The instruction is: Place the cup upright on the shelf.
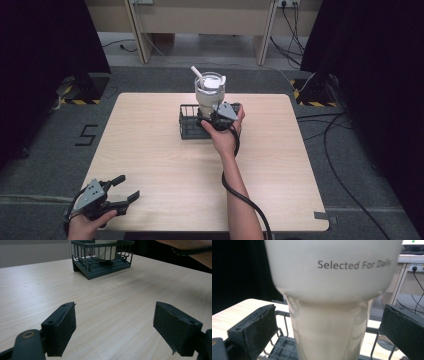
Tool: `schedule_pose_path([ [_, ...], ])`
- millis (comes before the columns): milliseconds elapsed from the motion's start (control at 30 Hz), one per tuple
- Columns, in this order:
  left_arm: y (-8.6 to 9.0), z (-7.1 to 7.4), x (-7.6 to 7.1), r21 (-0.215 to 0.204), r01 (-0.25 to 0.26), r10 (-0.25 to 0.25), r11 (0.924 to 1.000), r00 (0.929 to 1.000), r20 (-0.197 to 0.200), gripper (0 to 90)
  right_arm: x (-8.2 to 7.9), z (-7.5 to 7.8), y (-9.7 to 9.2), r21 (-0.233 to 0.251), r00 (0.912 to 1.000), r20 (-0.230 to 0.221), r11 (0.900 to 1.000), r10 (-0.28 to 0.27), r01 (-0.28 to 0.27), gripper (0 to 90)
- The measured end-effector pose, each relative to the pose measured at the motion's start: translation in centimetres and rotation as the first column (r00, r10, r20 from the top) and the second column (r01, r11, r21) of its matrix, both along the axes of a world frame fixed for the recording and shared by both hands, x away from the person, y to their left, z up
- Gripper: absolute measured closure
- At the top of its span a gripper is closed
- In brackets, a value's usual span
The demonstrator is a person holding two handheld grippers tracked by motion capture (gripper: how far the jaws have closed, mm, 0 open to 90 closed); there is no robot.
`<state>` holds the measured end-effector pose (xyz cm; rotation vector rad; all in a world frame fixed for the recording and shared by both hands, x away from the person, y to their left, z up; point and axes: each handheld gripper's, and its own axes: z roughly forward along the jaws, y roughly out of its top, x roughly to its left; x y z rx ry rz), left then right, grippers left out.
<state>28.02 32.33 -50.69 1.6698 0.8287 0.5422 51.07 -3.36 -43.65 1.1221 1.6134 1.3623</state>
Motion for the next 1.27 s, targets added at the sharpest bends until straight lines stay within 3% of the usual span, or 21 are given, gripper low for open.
schedule_pose_path([
  [500,0.1,0.0,-0.1,0.008,-0.001,0.001,1.0000,1.0000,0.004,17.8,-3.9,0.3,-2.5,0.023,0.9998,-0.020,0.9997,0.002,-0.002,4.0],
  [900,0.0,0.0,-0.1,0.006,-0.003,0.003,1.0000,1.0000,0.006,17.8,-8.0,-0.2,-4.3,0.030,0.9996,-0.029,0.9995,-0.001,0.002,5.6],
  [1267,-0.1,0.1,0.0,0.005,-0.002,0.002,1.0000,1.0000,0.004,17.8,-9.3,0.3,-5.0,0.032,0.9997,-0.022,0.9994,0.012,-0.011,8.1],
])
